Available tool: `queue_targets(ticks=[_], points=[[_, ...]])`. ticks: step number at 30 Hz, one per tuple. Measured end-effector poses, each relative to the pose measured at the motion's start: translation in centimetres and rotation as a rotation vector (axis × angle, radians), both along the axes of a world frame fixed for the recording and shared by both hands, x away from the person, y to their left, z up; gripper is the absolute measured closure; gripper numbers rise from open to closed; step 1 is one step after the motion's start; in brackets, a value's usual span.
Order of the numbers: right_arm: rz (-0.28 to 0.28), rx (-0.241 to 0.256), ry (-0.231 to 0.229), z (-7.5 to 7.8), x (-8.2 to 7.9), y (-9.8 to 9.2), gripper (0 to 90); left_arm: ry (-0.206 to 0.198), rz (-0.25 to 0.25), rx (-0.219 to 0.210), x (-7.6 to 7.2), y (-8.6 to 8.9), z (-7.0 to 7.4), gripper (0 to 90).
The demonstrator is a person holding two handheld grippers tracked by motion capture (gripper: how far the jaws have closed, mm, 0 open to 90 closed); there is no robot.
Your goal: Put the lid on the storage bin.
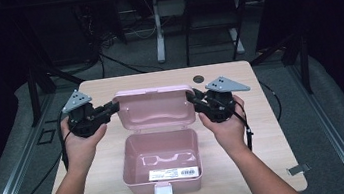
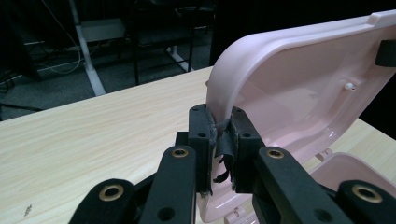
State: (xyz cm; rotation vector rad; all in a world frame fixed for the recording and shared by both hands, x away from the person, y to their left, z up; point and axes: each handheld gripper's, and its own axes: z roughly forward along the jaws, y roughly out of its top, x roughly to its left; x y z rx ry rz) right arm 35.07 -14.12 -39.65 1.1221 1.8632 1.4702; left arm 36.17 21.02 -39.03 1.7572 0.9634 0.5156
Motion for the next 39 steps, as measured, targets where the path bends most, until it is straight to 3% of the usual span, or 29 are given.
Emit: queue_targets(ticks=[21, 39], points=[[0.021, -0.010, -0.022, 0.0, -0.8, -0.1, 77.4, -0.007, -0.018, 0.007, -1.2, 0.3, 0.0, 81.2], [0.054, 0.029, -0.031, -0.3, -2.0, -0.4, 72.4, -0.013, -0.030, 0.003, -2.3, 0.5, -0.2, 80.8]])
